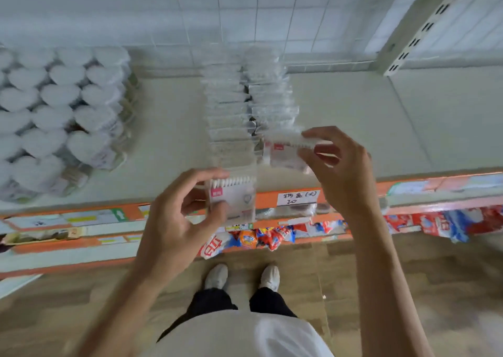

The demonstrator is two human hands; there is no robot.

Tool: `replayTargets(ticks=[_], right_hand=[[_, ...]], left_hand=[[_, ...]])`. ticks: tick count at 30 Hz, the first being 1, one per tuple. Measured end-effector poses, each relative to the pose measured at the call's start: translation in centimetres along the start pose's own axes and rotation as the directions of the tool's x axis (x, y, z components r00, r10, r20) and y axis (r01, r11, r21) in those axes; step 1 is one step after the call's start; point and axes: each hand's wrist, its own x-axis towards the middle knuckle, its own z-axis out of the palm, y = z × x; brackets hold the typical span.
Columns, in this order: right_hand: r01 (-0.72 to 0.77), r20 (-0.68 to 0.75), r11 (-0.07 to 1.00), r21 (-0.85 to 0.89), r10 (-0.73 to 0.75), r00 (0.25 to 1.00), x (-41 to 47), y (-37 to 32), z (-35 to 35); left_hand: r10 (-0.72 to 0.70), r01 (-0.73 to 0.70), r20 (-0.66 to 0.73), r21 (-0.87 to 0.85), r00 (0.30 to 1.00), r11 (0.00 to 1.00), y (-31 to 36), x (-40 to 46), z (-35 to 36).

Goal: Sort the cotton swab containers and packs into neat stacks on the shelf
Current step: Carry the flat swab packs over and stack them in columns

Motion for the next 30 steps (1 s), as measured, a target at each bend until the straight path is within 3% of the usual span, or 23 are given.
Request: replayTargets(ticks=[7,11,18,30], right_hand=[[0.077,0.136,0.997,0.025,-0.080,0.988,2.1,2.9,0.8],[0.084,0.135,0.995,0.059,-0.092,0.987,1.7,3.9,1.2],[0.185,0.127,0.981,-0.051,-0.178,0.976,2.3,4.2,1.1],[0.210,0.068,0.962,-0.178,-0.200,0.977,1.2,3.6,-0.2]], left_hand=[[-0.079,0.077,-0.176,-0.017,0.981,0.997,0.9,-1.3,3.0],[-0.095,0.087,-0.235,-0.042,0.967,0.995,1.4,-1.9,4.3],[-0.133,0.115,-0.342,-0.073,0.930,0.991,1.3,-3.4,5.6],[-0.148,0.124,-0.315,-0.094,0.937,0.988,1.7,-3.4,7.3]])
